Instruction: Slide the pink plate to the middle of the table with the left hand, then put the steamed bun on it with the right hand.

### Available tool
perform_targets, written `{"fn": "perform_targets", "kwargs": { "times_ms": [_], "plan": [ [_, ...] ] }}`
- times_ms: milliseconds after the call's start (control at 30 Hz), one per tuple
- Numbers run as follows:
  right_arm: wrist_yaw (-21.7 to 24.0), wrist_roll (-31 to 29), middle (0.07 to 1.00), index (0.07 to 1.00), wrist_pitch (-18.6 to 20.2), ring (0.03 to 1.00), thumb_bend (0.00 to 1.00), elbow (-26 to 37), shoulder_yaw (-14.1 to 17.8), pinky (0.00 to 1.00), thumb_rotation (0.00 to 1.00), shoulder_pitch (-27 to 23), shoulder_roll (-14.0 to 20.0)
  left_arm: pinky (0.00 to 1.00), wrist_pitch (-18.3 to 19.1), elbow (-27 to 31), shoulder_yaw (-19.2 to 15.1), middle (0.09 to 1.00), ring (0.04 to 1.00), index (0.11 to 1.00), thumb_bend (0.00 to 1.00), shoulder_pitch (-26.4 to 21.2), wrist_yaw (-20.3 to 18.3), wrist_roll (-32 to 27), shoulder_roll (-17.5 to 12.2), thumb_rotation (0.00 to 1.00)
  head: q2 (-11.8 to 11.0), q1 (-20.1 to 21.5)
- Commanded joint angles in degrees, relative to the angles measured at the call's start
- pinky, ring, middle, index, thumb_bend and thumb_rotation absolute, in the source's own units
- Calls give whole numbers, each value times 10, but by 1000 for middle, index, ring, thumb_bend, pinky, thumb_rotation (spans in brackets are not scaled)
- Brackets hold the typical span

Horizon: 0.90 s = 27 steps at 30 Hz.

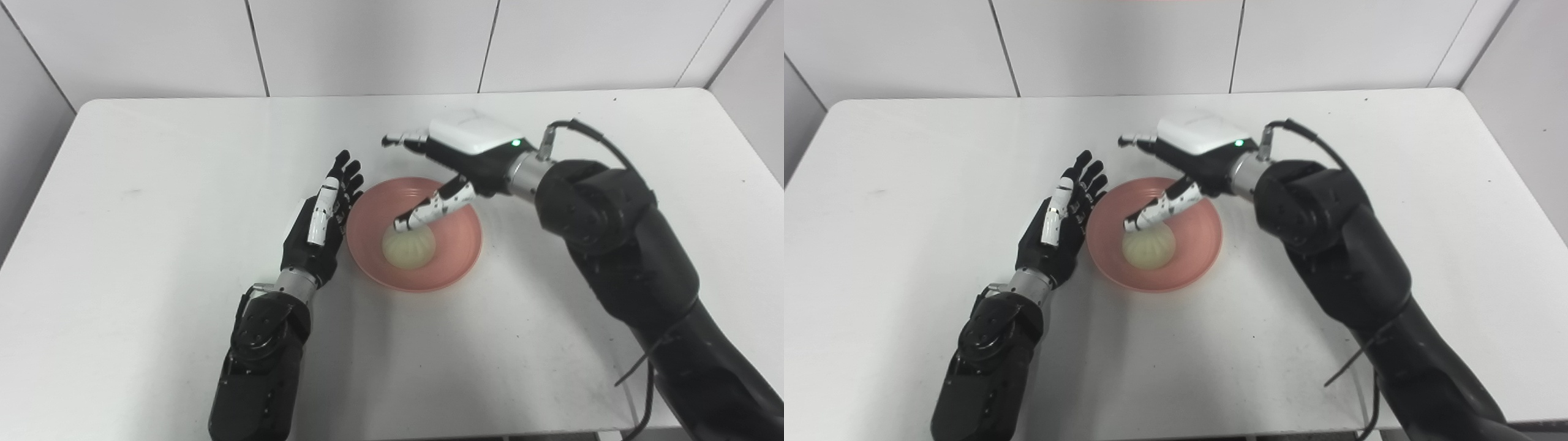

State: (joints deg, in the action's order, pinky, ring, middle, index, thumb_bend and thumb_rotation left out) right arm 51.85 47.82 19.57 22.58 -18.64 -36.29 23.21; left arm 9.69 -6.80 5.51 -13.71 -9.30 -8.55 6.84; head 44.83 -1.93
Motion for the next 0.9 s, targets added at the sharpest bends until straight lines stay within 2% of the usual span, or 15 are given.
{"fn": "perform_targets", "kwargs": {
  "times_ms": [0,67,167,267,300,333,367,433,467,500,567,633,700,800,867],
  "plan": [
    [-19,4,878,893,20,825,854,25,24,675,732,-25,1,1000,31,-18,-5,989,1000,1000,357,18,10,-1,-1,1000,0,0],
    [-32,8,865,887,28,808,814,26,40,651,773,-18,-1,1000,28,-19,-5,984,997,1000,365,18,7,-2,-2,1000,0,0],
    [-58,11,863,906,48,810,757,17,63,663,937,2,-10,1000,35,-13,-5,985,998,1000,370,20,5,-2,-4,1000,-1,0],
    [-82,-4,870,922,71,812,707,0,105,688,994,25,-39,1000,35,-11,-4,989,1000,1000,375,21,4,0,-7,1000,-4,0],
    [-82,-2,880,933,73,823,693,-7,135,705,998,34,-65,1000,36,-10,-4,989,1000,1000,379,21,4,0,-8,1000,-6,0],
    [-74,-3,920,970,73,876,661,-15,173,777,1000,42,-97,1000,36,-9,-5,988,1000,1000,387,21,3,-1,-9,1000,-6,1],
    [-67,-8,927,976,73,884,656,-24,210,788,1000,48,-127,1000,37,-8,-5,988,1000,1000,388,22,3,-2,-10,1000,-8,2],
    [-53,-57,975,994,74,951,590,-47,289,879,1000,54,-179,1000,36,-6,-6,988,1000,1000,394,23,1,-3,-10,1000,-11,3],
    [-45,-74,990,998,74,980,540,-56,317,935,1000,53,-197,1000,36,-6,-6,990,1000,1000,396,24,1,-4,-11,1000,-11,3],
    [-34,-82,996,999,74,992,519,-73,366,959,1000,49,-227,1000,34,-5,-6,990,1000,1000,397,25,0,-3,-11,1000,-13,3],
    [-32,-82,1000,1000,74,999,560,-96,435,992,1000,47,-271,1000,30,-5,-8,994,1000,1000,398,26,0,-4,-12,1000,-16,3],
    [-51,-102,1000,1000,74,1000,557,-107,484,998,1000,50,-305,1000,29,-3,-9,994,1000,1000,398,29,1,-3,-12,1000,-18,2],
    [-72,-151,1000,1000,73,1000,538,-111,508,1000,1000,62,-323,1000,27,2,-9,995,1000,1000,389,32,3,-2,-12,1000,-20,1],
    [-138,-233,1000,1000,60,1000,474,-114,500,1000,1000,97,-329,1000,20,2,-12,999,1000,1000,377,36,3,-2,-12,1000,-25,1],
    [-198,-277,1000,1000,9,1000,422,-126,486,1000,1000,123,-333,1000,14,3,-14,1000,1000,1000,371,39,3,-4,-12,1000,-27,1]
  ]
}}
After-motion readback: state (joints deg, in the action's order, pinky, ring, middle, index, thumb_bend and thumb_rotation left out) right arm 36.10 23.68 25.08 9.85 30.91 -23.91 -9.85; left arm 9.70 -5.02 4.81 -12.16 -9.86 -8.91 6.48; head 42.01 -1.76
